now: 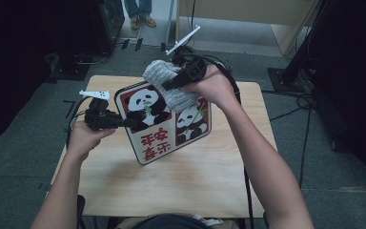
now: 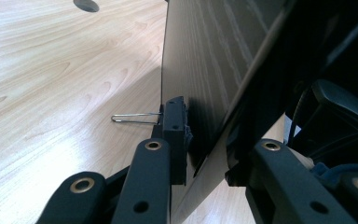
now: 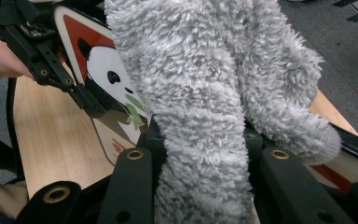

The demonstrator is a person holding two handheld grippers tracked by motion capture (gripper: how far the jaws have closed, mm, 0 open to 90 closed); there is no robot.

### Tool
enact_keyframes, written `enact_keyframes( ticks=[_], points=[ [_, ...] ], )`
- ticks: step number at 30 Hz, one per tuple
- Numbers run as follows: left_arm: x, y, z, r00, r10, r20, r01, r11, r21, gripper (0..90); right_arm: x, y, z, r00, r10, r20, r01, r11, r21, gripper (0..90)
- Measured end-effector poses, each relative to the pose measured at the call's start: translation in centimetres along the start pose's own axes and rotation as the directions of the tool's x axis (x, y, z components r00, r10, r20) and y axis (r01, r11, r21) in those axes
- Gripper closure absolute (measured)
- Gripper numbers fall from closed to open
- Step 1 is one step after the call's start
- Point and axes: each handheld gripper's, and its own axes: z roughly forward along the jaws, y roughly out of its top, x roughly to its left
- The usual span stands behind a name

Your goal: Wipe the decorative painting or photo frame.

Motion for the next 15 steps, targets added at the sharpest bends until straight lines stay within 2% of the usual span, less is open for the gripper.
enact_keyframes(
  ticks=[8,15],
  points=[
    [0.0,0.1,0.0,1.0000,0.007,0.001,-0.007,1.0000,0.007,76.0,0.2,-0.6,0.7,0.9998,-0.017,-0.007,0.017,1.000,0.012,68.0],
    [0.1,0.0,-0.1,1.0000,0.008,0.003,-0.008,0.9999,0.006,76.1,0.2,-1.6,1.5,0.9996,-0.011,-0.026,0.011,1.000,0.007,67.8]
  ],
)
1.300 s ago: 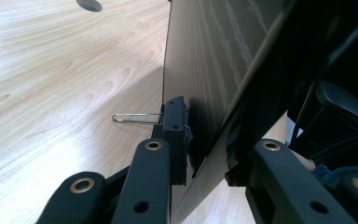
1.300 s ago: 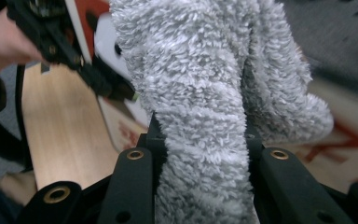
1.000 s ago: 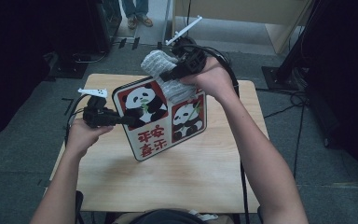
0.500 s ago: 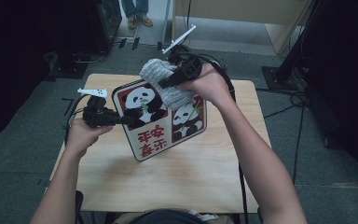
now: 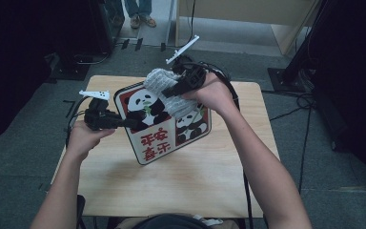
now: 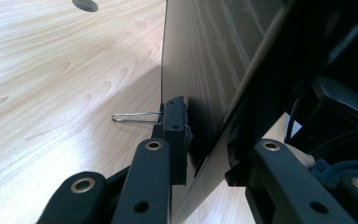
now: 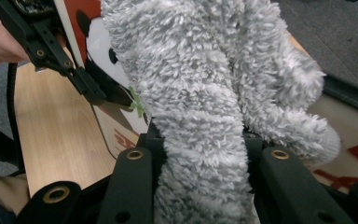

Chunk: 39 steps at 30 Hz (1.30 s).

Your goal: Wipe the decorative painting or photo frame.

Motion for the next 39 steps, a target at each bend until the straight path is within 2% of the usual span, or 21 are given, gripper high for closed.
enact_keyframes(
  ticks=[26,39],
  points=[
    [-0.2,0.1,0.0,0.9999,0.011,-0.004,-0.011,0.9999,0.008,76.0,0.5,-3.4,2.6,0.9993,0.014,-0.035,-0.014,1.000,-0.008,67.7],
    [-0.2,0.1,0.0,1.0000,0.009,-0.002,-0.009,0.9999,0.007,75.9,0.5,-5.1,3.8,0.9968,0.041,-0.068,-0.043,0.999,-0.023,67.7]
  ],
)
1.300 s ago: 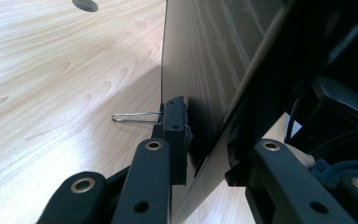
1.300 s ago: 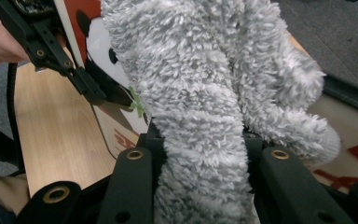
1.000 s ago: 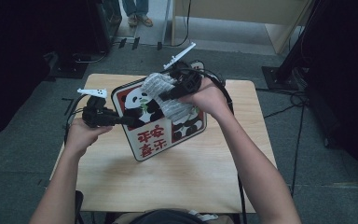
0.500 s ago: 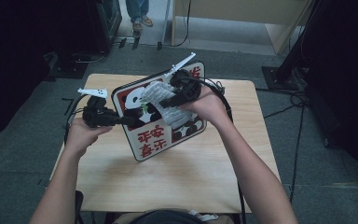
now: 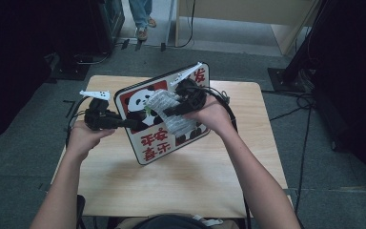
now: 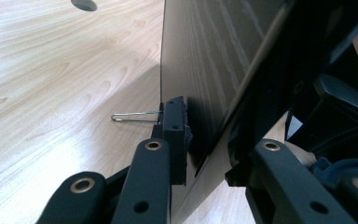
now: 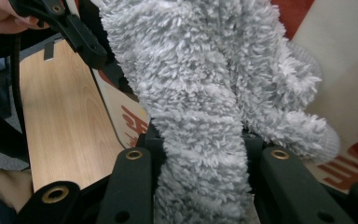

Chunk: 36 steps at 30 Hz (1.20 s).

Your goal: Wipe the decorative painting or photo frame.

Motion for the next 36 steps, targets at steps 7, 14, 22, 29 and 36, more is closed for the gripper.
enact_keyframes(
  ticks=[7,14,22,29,36],
  points=[
    [0.0,0.0,0.0,1.0000,0.002,0.000,-0.002,1.0000,0.002,75.8,-0.1,-0.9,0.6,0.9998,0.017,-0.009,-0.017,1.000,0.000,67.7],
    [0.0,0.0,0.0,1.0000,0.004,0.002,-0.004,1.0000,0.004,75.8,-0.1,-2.0,1.4,0.9997,0.023,-0.013,-0.023,1.000,0.014,67.4],
    [0.0,0.0,0.0,1.0000,0.005,0.002,-0.005,1.0000,0.004,75.6,-0.2,-3.6,2.5,0.9985,0.048,-0.025,-0.048,0.999,0.023,67.1],
    [0.0,0.0,0.0,1.0000,0.004,0.003,-0.004,1.0000,0.005,75.6,-0.1,-4.8,3.5,0.9985,0.048,-0.027,-0.047,0.998,0.031,67.0],
    [0.0,0.0,0.0,1.0000,0.004,0.003,-0.004,1.0000,0.004,75.5,-0.2,-6.0,4.5,0.9984,0.047,-0.032,-0.046,0.998,0.044,66.9]
  ],
)
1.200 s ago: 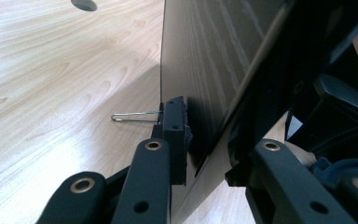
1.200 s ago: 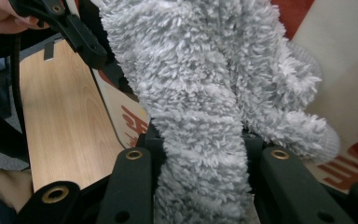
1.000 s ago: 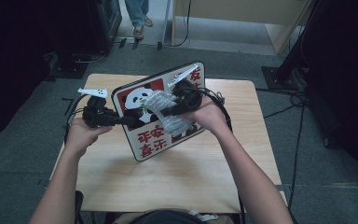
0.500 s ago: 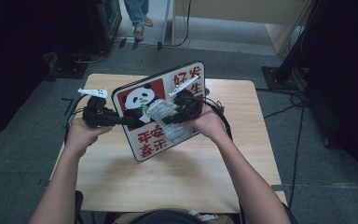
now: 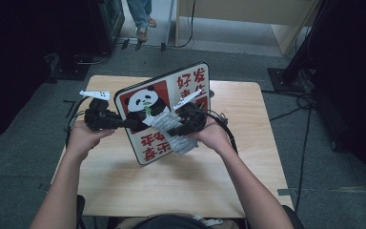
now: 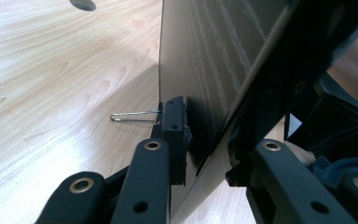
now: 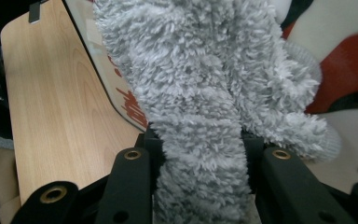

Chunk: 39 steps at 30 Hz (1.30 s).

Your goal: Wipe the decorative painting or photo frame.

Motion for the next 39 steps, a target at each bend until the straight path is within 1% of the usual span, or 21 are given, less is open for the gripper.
enact_keyframes(
  ticks=[10,18,21,26,31,32,35,38,39],
  points=[
    [0.0,0.0,0.0,1.0000,0.002,0.000,-0.002,1.0000,0.000,75.5,-0.1,-1.8,1.4,0.9999,0.007,-0.010,-0.007,1.000,0.008,66.6],
    [0.0,0.0,0.0,1.0000,0.002,0.000,-0.002,1.0000,0.000,75.4,-0.3,-3.3,2.9,0.9997,0.014,-0.020,-0.013,0.999,0.035,66.3],
    [0.0,0.0,0.0,1.0000,0.002,0.000,-0.002,1.0000,0.000,75.4,-0.3,-3.8,3.4,0.9995,0.020,-0.024,-0.019,0.998,0.054,66.1],
    [-0.1,0.0,0.0,1.0000,0.002,-0.001,-0.002,1.0000,-0.001,75.4,-0.4,-4.4,4.0,0.9994,0.022,-0.028,-0.020,0.998,0.057,66.1],
    [0.0,0.0,0.0,1.0000,-0.004,0.003,0.004,1.0000,-0.003,75.2,-0.4,-5.0,4.8,0.9990,0.029,-0.034,-0.026,0.996,0.082,66.0],
    [0.0,0.0,0.0,1.0000,-0.007,0.005,0.007,1.0000,-0.003,75.1,-0.4,-5.1,4.9,0.9992,0.025,-0.032,-0.023,0.996,0.081,66.0],
    [0.0,-0.1,0.0,0.9999,-0.010,0.006,0.010,0.9999,-0.004,75.0,-0.3,-5.5,5.2,0.9986,0.037,-0.038,-0.034,0.996,0.080,66.0],
    [0.1,-0.1,0.0,0.9999,-0.012,0.006,0.012,0.9999,-0.006,75.0,-0.3,-5.9,5.6,0.9987,0.032,-0.039,-0.029,0.996,0.084,65.7],
    [0.1,-0.1,0.0,0.9999,-0.013,0.006,0.013,0.9999,-0.006,75.0,-0.3,-6.0,5.8,0.9991,0.027,-0.034,-0.023,0.995,0.096,65.6]
  ],
)
